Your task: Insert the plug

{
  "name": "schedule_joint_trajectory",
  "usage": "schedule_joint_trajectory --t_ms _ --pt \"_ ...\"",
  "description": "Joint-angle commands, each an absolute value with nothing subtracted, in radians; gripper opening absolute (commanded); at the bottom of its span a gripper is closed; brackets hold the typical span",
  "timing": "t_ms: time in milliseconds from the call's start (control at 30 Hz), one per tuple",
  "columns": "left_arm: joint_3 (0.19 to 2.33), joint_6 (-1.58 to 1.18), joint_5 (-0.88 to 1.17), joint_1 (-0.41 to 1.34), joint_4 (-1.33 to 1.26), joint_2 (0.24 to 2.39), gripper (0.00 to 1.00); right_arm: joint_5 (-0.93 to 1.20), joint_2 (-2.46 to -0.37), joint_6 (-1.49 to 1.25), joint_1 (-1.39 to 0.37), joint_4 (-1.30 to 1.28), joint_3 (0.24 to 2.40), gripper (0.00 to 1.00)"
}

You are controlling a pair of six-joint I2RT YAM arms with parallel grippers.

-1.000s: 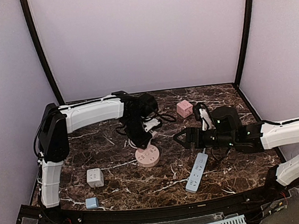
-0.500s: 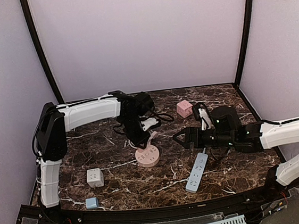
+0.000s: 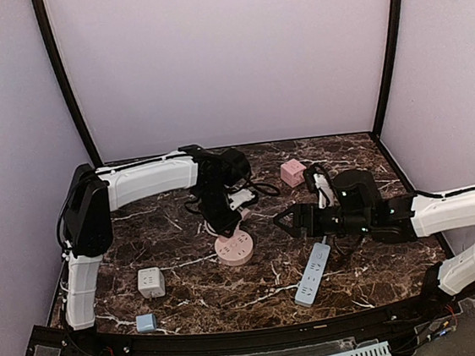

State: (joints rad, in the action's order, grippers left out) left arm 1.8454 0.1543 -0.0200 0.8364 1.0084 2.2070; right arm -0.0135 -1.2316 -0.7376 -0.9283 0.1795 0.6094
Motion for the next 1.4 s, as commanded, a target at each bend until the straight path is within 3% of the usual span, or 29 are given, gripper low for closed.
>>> schedule_joint_trajectory --t_ms 0,200,333,400,600,733,1067,1367 --pt "1.785 0.187 -0.083 0.839 1.057 2.438 0.02 -0.005 -1.223 -0.729 -0.938 0.195 0.620 0.92" --pt "1.788 0.192 -0.037 0.836 1.059 2.392 0.06 -0.004 -1.205 -0.731 -0.939 0.188 0.616 0.92" --pt "1.759 0.150 -0.061 0.838 1.032 2.329 0.17 -0.005 -1.181 -0.733 -0.939 0.188 0.607 0.93" --pt "1.741 0.125 -0.050 0.838 1.004 2.282 0.26 -0.004 -1.173 -0.732 -0.939 0.189 0.602 0.93" --pt "1.670 0.031 -0.036 0.839 0.903 2.131 0.67 -0.005 -1.174 -0.721 -0.939 0.212 0.596 0.95" --pt "1.629 -0.041 -0.059 0.839 0.876 2.047 0.78 0.019 -1.176 -0.718 -0.943 0.224 0.594 0.95" --pt "1.433 -0.238 -0.175 0.855 0.852 1.753 0.84 0.018 -1.195 -0.711 -0.947 0.233 0.607 0.96" --pt "1.178 -0.643 -0.380 0.885 0.909 1.481 0.84 0.026 -1.214 -0.710 -0.956 0.244 0.622 0.97"
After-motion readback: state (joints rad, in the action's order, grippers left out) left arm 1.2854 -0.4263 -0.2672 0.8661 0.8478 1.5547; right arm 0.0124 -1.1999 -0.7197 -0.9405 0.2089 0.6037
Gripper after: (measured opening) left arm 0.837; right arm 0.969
